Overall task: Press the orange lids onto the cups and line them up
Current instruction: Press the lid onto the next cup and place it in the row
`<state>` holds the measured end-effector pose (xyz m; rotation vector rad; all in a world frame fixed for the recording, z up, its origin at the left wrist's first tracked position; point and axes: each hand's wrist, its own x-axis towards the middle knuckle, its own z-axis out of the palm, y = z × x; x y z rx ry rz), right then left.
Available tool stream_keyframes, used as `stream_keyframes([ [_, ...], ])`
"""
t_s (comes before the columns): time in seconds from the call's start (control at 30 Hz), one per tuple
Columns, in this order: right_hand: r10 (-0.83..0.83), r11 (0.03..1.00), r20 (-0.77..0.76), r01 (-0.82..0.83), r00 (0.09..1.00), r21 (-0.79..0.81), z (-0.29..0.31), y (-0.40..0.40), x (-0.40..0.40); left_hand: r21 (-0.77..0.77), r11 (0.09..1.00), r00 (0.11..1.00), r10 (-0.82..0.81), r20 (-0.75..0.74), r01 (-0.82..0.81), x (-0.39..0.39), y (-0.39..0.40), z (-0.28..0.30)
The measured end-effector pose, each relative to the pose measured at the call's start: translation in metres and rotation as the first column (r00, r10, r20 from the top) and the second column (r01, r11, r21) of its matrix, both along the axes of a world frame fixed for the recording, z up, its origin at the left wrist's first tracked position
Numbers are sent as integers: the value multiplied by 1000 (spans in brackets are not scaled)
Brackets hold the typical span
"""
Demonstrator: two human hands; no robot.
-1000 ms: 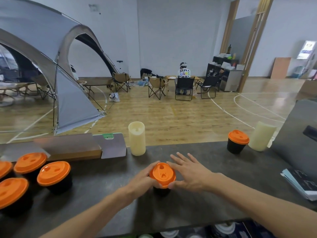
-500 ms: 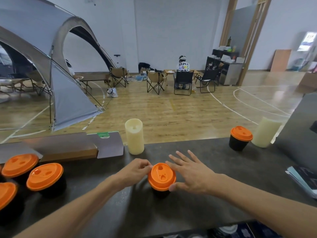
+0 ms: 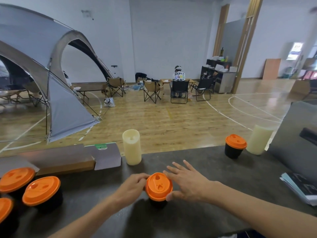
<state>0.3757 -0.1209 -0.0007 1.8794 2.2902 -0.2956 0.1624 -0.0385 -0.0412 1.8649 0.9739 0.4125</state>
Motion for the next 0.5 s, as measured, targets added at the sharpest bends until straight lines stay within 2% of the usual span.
stream_keyframes([
  [0.1, -21, 999, -48, 23, 999, 40, -5, 0, 2, 0, 983, 983, -183, 3, 183, -8, -7, -3],
  [0.2, -25, 994, -91, 35, 996, 107, -11, -3, 15, 95, 985, 989, -142, -33, 145, 7, -8, -4],
  [0.3, -32, 985, -69, 43, 997, 168, -9, -6, 46, 219, 966, 990, -125, -61, 135, 43, -4, 0],
  [0.5, -81, 981, 48, 71, 996, 180, 17, 5, 150, 254, 948, 981, -192, -26, 192, 153, 13, 9],
])
